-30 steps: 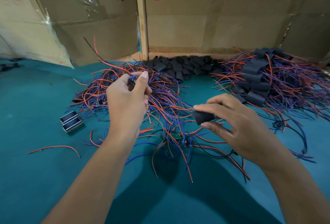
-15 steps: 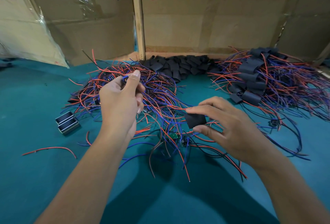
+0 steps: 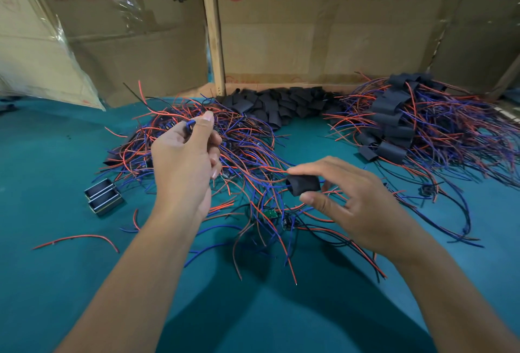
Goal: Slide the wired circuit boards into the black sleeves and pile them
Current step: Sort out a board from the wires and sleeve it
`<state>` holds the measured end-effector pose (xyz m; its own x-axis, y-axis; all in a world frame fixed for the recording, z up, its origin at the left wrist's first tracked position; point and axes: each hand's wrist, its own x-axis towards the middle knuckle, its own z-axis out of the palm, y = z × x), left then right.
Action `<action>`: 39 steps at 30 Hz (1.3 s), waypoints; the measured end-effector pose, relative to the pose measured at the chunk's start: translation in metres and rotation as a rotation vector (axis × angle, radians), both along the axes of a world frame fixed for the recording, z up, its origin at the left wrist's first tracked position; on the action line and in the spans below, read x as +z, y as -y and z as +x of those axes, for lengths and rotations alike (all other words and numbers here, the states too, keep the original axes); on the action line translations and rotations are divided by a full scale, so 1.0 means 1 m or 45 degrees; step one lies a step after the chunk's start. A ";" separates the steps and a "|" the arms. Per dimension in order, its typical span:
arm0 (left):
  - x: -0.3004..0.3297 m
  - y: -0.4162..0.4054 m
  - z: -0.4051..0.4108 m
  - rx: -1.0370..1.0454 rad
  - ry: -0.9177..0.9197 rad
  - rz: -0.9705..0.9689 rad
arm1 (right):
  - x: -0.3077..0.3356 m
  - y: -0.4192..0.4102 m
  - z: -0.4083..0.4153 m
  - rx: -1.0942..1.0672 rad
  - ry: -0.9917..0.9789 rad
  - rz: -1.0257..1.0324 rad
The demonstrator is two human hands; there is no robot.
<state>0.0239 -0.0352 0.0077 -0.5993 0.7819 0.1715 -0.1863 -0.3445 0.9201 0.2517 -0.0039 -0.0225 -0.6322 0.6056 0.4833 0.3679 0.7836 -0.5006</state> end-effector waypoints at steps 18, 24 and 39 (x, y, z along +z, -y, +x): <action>-0.012 0.002 0.031 -0.457 0.283 0.001 | -0.014 0.007 -0.020 -0.315 0.223 0.075; -0.023 0.002 0.041 -0.557 0.097 -0.072 | -0.012 0.007 -0.019 -0.403 -0.020 0.037; -0.035 0.003 0.064 -0.577 0.055 -0.081 | -0.010 -0.002 -0.003 -0.680 0.453 0.107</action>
